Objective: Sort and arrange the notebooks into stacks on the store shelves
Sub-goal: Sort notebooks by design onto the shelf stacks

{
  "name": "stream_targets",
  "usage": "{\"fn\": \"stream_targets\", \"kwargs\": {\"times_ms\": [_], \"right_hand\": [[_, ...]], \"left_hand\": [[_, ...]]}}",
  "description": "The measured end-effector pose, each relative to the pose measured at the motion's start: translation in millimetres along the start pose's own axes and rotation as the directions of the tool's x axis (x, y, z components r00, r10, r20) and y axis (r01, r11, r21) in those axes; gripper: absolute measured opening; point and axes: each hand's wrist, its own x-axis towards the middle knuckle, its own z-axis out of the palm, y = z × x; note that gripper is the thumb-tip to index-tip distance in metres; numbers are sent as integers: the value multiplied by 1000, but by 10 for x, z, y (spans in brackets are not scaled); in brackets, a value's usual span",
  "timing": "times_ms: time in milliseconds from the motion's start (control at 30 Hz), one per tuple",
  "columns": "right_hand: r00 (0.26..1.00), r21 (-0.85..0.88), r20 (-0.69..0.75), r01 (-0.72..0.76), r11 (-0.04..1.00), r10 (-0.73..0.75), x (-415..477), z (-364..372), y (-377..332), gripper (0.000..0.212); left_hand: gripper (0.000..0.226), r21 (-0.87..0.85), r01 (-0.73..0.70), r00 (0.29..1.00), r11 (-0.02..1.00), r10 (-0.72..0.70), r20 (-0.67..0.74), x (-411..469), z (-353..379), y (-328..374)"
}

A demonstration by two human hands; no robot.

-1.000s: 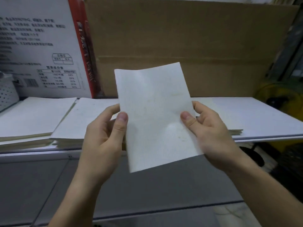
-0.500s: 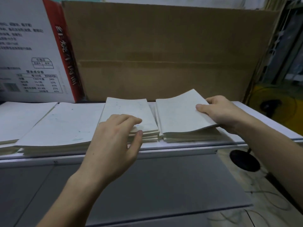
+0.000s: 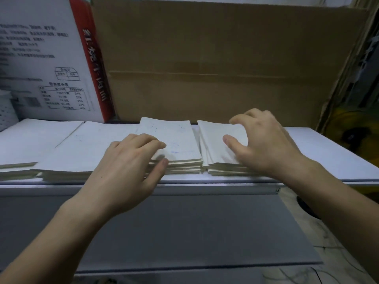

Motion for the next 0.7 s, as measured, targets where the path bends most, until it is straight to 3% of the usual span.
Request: {"fn": "stream_targets", "kwargs": {"times_ms": [67, 167, 333, 533, 700], "right_hand": [[984, 114, -69, 169, 979, -162, -78, 22, -347, 46], [930, 222, -44, 364, 905, -364, -122, 143, -955, 50], [740, 323, -41, 646, 692, -672, -34, 529, -2126, 48], [486, 469, -30, 779, 417, -874, -220, 1086, -3748, 57], [343, 510, 135, 780, 362, -930, -300, 1707, -5128, 66]], "left_hand": [[50, 4, 31, 999, 1000, -31, -30, -124, -124, -138], [50, 50, 112, 990, 993, -106, -97, -456, -350, -470], [53, 186, 365, 930, 912, -349, -115, -1394, -705, -1365], [73, 345, 658, 727, 669, -684, -61, -2756, -1135, -2475], [65, 359, 789, 556, 499, -828, -71, -3731, -1456, -3433]]}}
